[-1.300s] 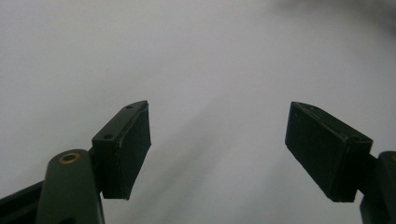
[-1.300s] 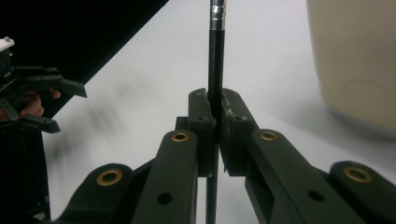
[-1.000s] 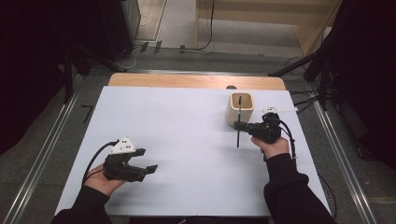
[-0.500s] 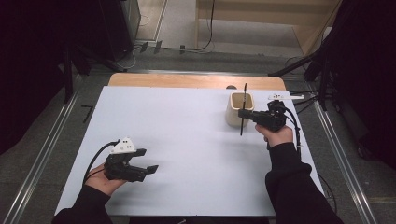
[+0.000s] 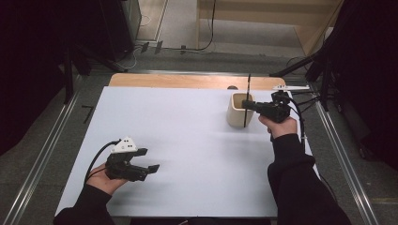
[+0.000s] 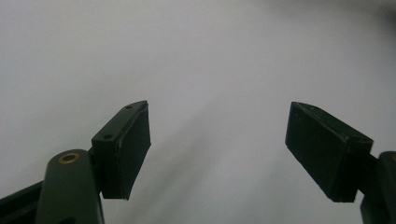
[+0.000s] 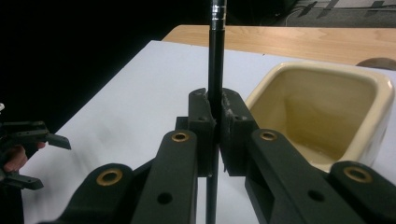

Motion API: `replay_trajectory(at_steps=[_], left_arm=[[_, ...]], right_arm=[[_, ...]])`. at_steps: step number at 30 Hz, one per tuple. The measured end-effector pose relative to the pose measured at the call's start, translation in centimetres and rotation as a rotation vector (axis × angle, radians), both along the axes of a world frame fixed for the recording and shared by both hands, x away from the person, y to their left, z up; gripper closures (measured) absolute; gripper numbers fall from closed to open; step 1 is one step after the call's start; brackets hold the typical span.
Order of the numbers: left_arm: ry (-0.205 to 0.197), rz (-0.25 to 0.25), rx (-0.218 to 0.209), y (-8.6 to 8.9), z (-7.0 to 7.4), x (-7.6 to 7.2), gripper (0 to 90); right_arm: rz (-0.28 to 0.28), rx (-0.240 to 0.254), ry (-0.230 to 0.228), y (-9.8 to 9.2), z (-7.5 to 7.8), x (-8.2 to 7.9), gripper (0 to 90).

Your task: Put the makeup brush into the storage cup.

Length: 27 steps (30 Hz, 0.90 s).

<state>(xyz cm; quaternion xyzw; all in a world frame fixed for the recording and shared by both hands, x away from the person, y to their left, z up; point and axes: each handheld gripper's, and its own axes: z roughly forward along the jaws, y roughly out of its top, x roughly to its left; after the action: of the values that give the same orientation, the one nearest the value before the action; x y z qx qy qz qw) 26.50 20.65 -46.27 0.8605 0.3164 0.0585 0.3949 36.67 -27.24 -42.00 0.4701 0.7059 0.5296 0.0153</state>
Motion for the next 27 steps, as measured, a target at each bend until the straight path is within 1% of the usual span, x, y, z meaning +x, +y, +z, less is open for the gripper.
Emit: replay_trajectory(at_steps=[5, 10, 15, 18, 21, 25, 27], left_arm=[[0.003, -0.004, -0.002, 0.0, 0.0, 0.0, 22.5], [0.004, -0.01, -0.005, 0.0, 0.0, 0.0, 22.4], [0.005, -0.009, -0.008, 0.0, 0.0, 0.0, 22.3], [0.004, -0.012, -0.013, 0.0, 0.1, 0.0, 22.4], [0.003, -0.013, -0.024, 0.0, 0.1, 0.0, 22.5], [0.003, -0.014, -0.02, 0.0, 0.1, 0.0, 22.4], [0.004, -0.015, -0.02, 0.1, 0.1, 0.0, 22.4]], right_arm=[[-0.003, -0.019, -0.009, 0.0, 1.2, 0.9, 85.8], [-0.006, -0.016, -0.016, -0.3, 2.2, 2.0, 85.8], [-0.015, -0.029, -0.03, -0.3, 3.2, 2.8, 85.8], [-0.036, -0.043, -0.045, -0.4, 3.7, 3.3, 85.9], [-0.053, -0.021, -0.054, -0.5, 4.1, 3.9, 85.8], [-0.068, -0.021, -0.054, -0.5, 4.5, 4.8, 85.9], [-0.08, -0.017, -0.065, -0.5, 4.6, 5.1, 85.8]])
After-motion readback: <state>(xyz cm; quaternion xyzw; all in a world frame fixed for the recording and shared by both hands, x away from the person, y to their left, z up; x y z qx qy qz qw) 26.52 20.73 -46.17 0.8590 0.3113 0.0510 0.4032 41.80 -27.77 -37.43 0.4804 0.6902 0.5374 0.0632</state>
